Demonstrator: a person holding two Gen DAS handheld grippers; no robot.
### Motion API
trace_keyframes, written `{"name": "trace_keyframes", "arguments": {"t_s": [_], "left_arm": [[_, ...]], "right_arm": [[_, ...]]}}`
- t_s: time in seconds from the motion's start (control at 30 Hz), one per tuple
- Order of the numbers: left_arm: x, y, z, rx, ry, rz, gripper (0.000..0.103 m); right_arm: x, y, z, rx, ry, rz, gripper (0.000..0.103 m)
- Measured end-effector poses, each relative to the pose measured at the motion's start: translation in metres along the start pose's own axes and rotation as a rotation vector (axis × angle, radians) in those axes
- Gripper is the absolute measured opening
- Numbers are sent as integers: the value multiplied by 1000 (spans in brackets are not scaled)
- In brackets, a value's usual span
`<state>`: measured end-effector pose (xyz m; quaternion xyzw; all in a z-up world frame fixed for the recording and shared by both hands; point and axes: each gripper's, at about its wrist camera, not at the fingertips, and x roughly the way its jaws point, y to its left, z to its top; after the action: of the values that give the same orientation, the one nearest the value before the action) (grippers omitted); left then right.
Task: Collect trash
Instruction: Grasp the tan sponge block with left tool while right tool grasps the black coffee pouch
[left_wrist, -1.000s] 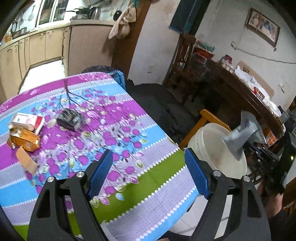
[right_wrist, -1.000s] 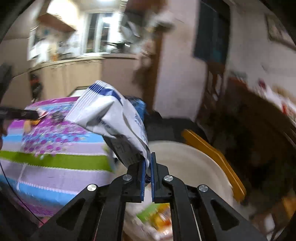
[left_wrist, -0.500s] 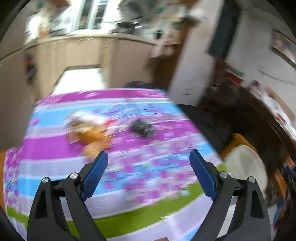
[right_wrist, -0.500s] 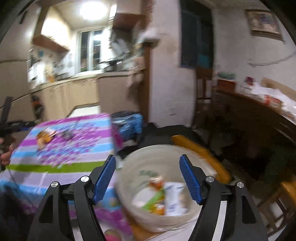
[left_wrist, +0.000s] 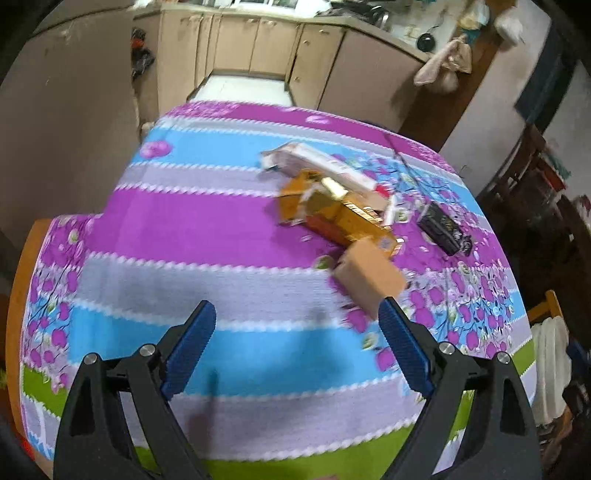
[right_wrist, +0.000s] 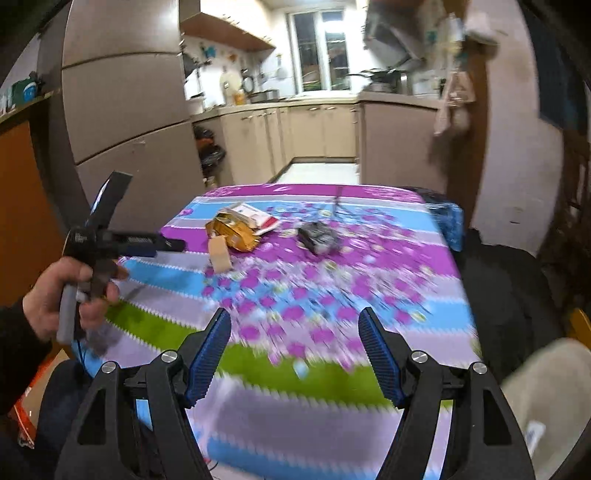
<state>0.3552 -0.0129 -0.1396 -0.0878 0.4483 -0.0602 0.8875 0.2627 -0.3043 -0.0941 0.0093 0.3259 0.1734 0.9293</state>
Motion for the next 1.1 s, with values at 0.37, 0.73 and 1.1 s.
{"name": "trace_keyframes", "arguments": {"t_s": [0.37,0.73,1.1], "left_arm": [[35,-51,-3,2,-66,165,94],[21,0,-4,52,-22,98,51],[33,-1,1,42,-20,85,67]], "right_arm": [[56,-25,30,12,45,26,72],[132,-40,74,-91,141,67,72],[221,-32,103,-199,284,36,72]]}}
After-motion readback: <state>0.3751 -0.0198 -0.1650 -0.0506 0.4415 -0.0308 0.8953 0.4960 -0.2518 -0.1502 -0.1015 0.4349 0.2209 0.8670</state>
